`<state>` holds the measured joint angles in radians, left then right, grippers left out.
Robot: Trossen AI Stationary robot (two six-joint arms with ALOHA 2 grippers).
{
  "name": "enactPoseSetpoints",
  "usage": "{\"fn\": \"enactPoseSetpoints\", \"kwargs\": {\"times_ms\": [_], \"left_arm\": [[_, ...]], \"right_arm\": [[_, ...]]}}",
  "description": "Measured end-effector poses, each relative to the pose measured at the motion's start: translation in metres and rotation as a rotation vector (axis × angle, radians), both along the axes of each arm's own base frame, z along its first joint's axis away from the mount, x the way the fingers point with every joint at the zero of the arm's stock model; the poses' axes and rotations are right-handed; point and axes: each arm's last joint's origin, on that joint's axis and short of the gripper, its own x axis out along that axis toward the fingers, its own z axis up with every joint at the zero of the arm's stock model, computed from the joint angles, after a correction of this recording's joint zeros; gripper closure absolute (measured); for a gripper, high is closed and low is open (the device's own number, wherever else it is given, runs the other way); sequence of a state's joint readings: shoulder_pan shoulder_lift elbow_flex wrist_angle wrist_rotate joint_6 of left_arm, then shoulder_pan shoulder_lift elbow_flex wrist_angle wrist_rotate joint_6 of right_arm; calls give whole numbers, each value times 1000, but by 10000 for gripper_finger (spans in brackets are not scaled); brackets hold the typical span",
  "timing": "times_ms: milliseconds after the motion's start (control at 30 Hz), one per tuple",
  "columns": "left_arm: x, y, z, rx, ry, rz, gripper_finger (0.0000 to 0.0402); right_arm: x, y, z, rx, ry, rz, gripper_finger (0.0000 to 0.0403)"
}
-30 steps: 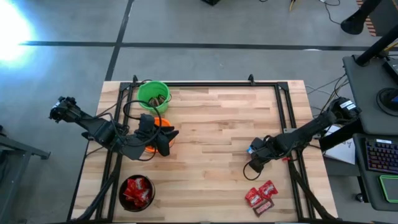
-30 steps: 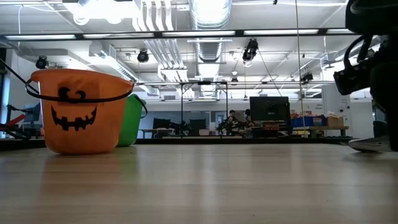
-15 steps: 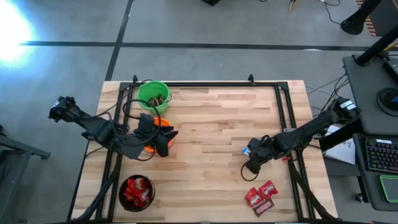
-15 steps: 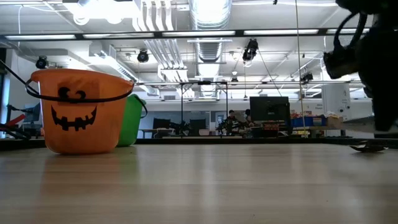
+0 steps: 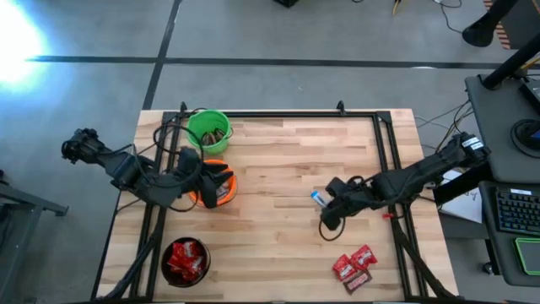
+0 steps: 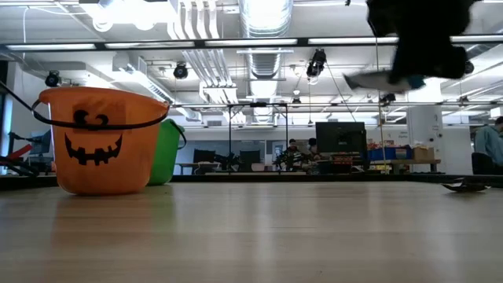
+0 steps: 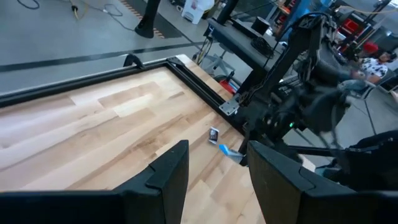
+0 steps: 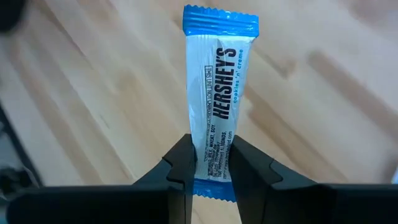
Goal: Organize candy in baskets
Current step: Put the white chocolate into the orange bucket
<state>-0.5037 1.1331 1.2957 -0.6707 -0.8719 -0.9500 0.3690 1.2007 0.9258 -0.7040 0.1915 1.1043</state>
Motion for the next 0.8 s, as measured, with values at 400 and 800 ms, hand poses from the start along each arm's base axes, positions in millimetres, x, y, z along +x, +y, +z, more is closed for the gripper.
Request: {"fn": "enactPoseSetpoints", "kwargs": {"times_ms": [400,800], "left_arm": [[-31,17,7,45,49,-10,255],[-56,31,9,66,87,-10,255]], "right_arm": [[35,-32,74,-54,-330,-71,333],[87,-55,98,-46,-547,-52,333]]}}
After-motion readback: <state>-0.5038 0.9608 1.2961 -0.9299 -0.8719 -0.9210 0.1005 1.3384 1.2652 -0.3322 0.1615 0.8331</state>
